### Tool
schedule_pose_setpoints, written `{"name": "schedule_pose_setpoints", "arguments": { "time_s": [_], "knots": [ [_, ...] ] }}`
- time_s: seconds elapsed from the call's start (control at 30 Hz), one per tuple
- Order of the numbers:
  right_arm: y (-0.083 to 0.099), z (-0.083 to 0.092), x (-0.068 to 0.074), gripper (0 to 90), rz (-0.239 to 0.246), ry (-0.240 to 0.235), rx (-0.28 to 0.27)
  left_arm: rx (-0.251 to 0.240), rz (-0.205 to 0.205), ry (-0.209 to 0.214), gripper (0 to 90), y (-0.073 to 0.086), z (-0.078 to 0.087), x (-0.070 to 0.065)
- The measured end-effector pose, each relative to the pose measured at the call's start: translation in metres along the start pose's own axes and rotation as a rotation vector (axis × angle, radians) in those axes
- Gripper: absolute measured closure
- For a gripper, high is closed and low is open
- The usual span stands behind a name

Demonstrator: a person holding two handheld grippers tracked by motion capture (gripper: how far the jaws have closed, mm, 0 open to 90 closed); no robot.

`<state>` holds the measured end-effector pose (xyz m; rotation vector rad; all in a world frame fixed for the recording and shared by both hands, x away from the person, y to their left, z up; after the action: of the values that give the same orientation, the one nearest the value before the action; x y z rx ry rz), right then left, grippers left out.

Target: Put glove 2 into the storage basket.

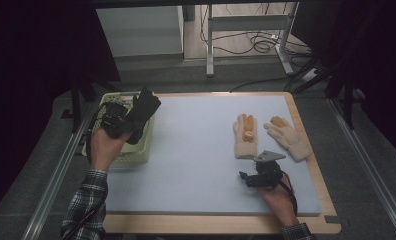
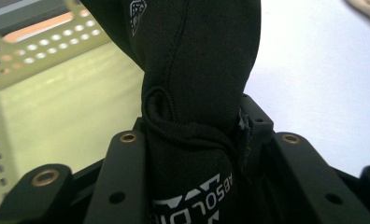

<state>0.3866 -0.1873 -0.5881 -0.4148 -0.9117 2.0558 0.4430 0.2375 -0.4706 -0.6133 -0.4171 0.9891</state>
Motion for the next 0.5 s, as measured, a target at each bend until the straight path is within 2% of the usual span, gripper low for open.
{"name": "schedule_pose_setpoints", "arguments": {
  "time_s": [0.27, 0.5],
  "knots": [
    [0.000, 0.000, 0.000, 18.1, 0.000, 0.000, 0.000, 0.012, 0.037, -0.040, 61.9, 0.014, -0.001, 0.031],
    [0.000, 0.000, 0.000, 18.1, -0.001, 0.000, 0.001, 0.027, 0.060, -0.083, 61.7, 0.028, -0.010, 0.057]
  ]
}}
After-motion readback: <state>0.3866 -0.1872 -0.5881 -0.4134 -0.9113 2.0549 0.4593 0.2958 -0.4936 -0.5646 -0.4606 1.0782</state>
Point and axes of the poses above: each handheld gripper's, and its own axes: z roughly backward along the jaws, y roughly out of its underside, x roughly to its left, the point moved 8 cm from there along -z, roughly forward along the jaws, and after that the axes turned 7 degrees about -z, right-handed, at the moved point
